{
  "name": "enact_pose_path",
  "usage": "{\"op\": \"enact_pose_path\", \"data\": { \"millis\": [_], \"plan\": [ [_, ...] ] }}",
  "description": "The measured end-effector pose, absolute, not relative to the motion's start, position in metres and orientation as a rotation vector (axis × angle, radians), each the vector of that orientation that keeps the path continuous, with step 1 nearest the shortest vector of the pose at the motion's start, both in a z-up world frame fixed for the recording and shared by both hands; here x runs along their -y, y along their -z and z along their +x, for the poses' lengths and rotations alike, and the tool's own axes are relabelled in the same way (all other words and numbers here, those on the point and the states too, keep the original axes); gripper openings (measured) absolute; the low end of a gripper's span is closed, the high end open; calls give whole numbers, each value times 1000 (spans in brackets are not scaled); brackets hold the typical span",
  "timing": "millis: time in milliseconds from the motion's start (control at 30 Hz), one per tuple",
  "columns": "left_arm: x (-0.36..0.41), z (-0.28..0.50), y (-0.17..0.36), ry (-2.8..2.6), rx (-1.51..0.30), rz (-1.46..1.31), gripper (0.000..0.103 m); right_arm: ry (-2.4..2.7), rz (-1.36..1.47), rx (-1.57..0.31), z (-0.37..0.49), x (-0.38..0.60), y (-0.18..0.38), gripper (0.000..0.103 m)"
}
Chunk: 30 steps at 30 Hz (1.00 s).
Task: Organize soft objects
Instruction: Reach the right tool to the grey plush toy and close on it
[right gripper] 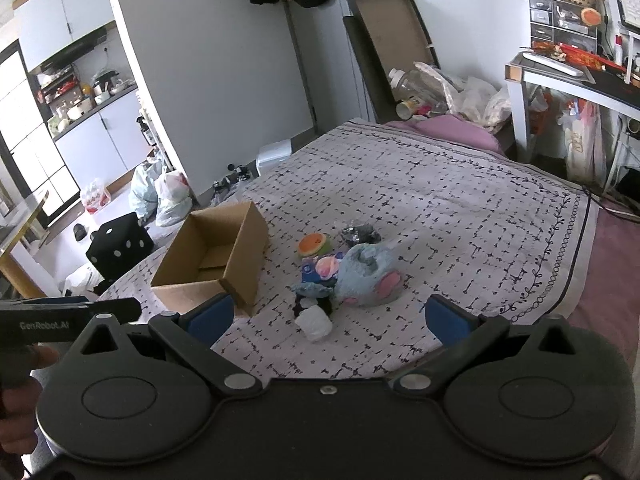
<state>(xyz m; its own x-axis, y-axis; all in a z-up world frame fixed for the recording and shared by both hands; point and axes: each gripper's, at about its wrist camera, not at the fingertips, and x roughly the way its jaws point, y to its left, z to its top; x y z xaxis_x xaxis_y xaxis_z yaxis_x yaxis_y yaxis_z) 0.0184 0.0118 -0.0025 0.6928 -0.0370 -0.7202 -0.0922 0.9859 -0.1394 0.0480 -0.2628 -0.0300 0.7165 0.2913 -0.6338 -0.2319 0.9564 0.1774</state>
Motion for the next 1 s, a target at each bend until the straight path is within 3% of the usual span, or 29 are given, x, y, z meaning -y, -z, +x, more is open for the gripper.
{"op": "enact_pose_path", "data": {
  "millis": [1000],
  "plan": [
    [30, 136, 48, 33, -830, -177, 96, -138, 403, -838, 158, 340, 80, 103]
  ]
}}
